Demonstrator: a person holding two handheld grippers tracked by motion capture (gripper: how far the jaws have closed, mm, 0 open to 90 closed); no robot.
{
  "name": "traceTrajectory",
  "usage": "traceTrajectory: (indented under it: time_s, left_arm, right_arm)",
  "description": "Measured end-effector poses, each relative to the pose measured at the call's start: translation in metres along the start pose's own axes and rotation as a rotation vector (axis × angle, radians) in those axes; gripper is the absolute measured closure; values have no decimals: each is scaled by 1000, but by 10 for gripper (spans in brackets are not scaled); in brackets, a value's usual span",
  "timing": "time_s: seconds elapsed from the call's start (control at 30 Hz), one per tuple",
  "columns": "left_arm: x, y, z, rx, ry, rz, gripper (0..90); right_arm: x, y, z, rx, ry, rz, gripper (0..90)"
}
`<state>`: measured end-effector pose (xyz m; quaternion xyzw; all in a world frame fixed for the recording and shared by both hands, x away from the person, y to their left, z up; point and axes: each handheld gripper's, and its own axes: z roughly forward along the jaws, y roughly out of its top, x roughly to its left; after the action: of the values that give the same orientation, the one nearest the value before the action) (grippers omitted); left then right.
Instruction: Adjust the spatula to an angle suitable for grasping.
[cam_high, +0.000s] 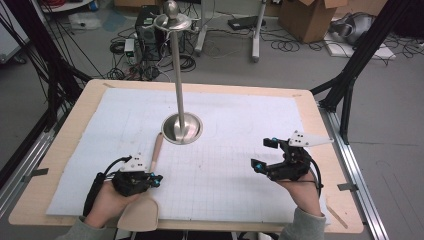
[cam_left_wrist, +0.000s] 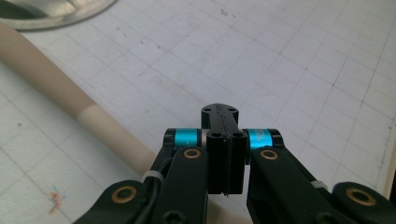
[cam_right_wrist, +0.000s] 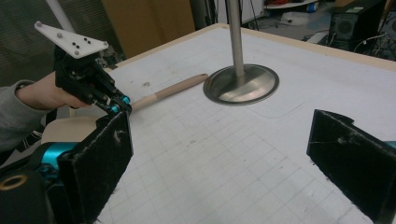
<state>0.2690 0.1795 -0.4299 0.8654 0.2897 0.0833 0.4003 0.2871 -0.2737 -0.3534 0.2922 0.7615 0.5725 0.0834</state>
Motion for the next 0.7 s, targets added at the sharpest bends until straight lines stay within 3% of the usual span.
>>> traceTrajectory:
  time_s: [0.1, 0.2, 0.57, 0.7]
  left_arm:
    - [-1, -1, 3, 26, -7, -12, 897]
    - [-1, -1, 3, 32, -46, -21, 896]
    - [-5, -7, -4, 94, -1, 22, 897]
    - [-10, -5, -3, 122, 32, 62, 897]
  right_arm:
    - [1, 0, -1, 1, 1, 4, 61]
    - [0, 0, -1, -3, -1, 2, 61]
    - [-1, -1, 0, 4, -14, 11, 61]
    - [0, 0, 1, 6, -11, 10, 61]
